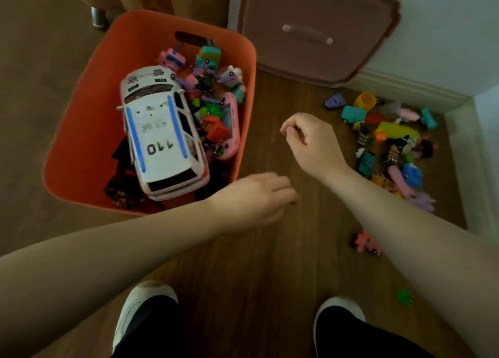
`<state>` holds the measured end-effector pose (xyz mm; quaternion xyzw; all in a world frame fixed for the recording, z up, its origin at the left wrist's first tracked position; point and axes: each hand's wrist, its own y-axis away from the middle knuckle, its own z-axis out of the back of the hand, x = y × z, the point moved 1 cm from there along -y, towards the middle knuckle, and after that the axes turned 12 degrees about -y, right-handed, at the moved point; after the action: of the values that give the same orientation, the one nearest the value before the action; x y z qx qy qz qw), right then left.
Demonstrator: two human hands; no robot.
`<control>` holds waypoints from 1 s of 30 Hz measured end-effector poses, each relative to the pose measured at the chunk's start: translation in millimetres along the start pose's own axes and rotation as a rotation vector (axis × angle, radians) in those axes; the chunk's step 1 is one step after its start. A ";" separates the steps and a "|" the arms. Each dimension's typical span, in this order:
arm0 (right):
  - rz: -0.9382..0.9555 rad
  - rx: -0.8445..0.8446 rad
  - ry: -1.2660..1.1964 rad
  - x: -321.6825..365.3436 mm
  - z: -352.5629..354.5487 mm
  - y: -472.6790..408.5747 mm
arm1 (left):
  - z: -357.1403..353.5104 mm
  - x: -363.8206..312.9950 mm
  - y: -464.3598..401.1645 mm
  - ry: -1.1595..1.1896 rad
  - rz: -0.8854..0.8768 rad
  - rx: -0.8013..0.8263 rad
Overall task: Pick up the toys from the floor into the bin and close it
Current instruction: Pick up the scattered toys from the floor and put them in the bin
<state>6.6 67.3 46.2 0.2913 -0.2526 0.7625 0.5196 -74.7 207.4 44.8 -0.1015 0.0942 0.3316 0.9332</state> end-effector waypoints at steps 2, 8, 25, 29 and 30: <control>-0.084 0.043 0.042 -29.4 8.7 15.4 | -21.8 -10.9 -23.5 0.086 0.157 0.352; -0.382 0.262 0.079 -109.9 15.5 57.9 | -101.5 -12.4 -41.4 -0.071 0.470 0.864; -0.211 0.733 0.196 -87.5 -115.2 18.8 | -153.3 6.3 20.6 0.099 0.765 0.751; -0.186 0.780 0.273 -79.5 -148.8 9.0 | -143.9 8.8 19.8 0.157 0.886 0.519; -0.194 0.770 0.256 -78.5 -156.2 7.7 | -143.1 8.2 19.9 0.169 0.941 0.503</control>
<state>-6.3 121.5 -119.7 0.3898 0.1462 0.7788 0.4692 -96.7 191.3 -97.3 0.1520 0.2806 0.6717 0.6686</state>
